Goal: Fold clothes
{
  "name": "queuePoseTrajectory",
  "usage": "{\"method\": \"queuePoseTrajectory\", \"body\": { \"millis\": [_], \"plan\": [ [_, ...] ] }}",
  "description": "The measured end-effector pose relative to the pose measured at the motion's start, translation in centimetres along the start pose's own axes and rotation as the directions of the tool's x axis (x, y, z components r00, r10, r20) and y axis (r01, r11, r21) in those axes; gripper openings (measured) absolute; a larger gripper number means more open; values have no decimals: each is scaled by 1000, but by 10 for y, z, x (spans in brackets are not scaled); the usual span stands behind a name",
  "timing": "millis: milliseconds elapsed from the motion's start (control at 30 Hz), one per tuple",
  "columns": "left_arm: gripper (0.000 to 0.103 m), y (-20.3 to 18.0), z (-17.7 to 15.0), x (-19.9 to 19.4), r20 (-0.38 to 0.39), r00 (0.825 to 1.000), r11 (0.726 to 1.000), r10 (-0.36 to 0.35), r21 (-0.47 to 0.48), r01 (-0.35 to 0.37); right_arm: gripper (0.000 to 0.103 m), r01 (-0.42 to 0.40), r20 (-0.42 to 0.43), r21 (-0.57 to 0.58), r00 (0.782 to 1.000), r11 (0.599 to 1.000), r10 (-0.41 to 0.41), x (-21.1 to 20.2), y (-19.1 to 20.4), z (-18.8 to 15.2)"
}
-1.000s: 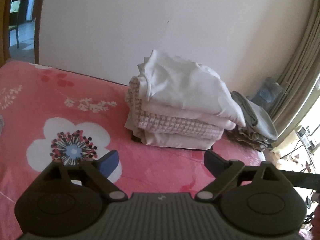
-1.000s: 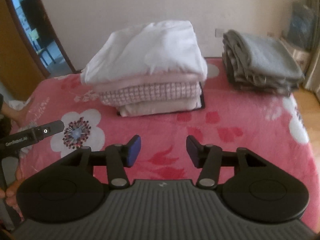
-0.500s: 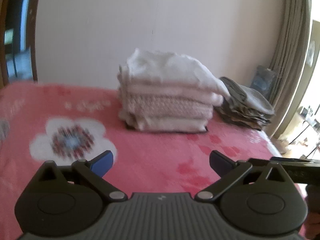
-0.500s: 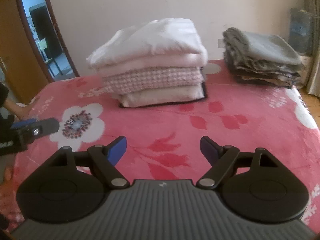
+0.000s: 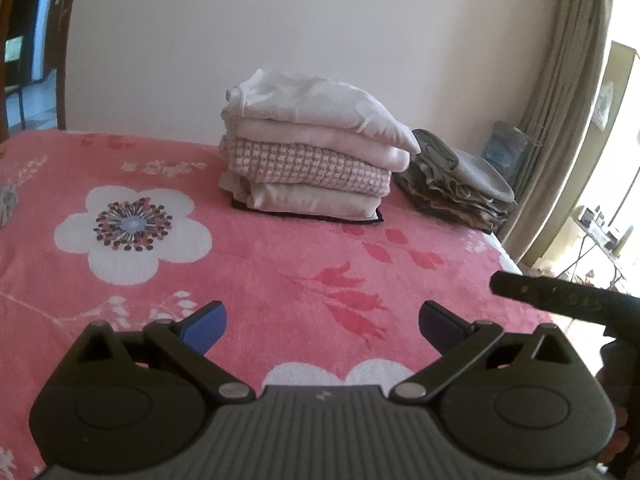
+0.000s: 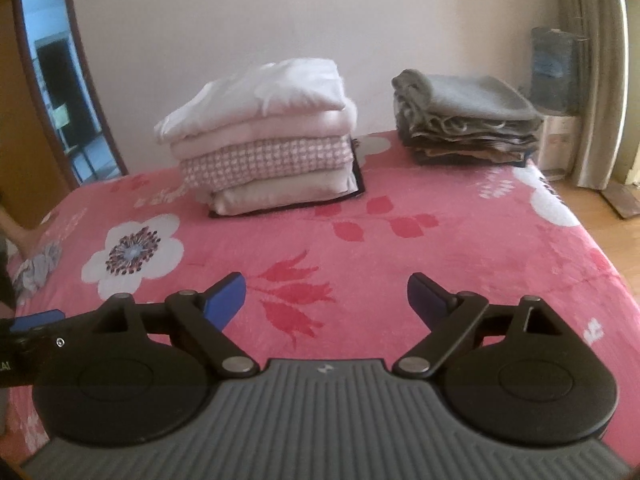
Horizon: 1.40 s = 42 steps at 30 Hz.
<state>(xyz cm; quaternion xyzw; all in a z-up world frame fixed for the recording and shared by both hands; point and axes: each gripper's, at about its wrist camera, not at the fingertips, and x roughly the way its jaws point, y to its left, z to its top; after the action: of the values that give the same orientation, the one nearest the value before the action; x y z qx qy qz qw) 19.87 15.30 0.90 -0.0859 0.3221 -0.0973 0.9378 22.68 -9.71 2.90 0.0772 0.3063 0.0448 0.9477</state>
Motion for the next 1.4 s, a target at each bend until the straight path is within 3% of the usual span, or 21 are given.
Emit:
{"method": "queuePoseTrajectory", "body": {
  "millis": [133,367,467,600,700,833,1233,1400],
  "plan": [
    [103,-4,-5,-10,16,1000,1000,-11,-4,11,99,-2,13,-25,1000,1000,2,-17,5,-5],
    [103,-26,-6,-53,24,998,997,-57,-47,58,102,41,32,-100,999,994,-38,-62,11,-24],
    [103,-39,-7,-80,58,998,1000,-4,-2,4,102,53,38,-79,998,995,-50,-85,12,-30],
    [103,-54,-7,-111,87,989,989,116,79,-123,102,118,51,-72,992,990,-114,-111,21,-40],
    [103,-58,-9,-129,81,976,977,200,63,-205,102,167,77,-65,984,984,-162,-135,31,-48],
    [103,-58,-12,-150,73,971,973,230,16,-232,102,171,86,-45,982,984,-166,-161,39,-59],
    [103,-73,-13,-188,137,934,937,329,74,-341,102,220,82,-27,973,975,-217,-204,55,-58],
    [103,-70,-10,-192,121,932,935,340,65,-350,102,223,93,-79,972,972,-215,-215,65,-49]
  ]
}}
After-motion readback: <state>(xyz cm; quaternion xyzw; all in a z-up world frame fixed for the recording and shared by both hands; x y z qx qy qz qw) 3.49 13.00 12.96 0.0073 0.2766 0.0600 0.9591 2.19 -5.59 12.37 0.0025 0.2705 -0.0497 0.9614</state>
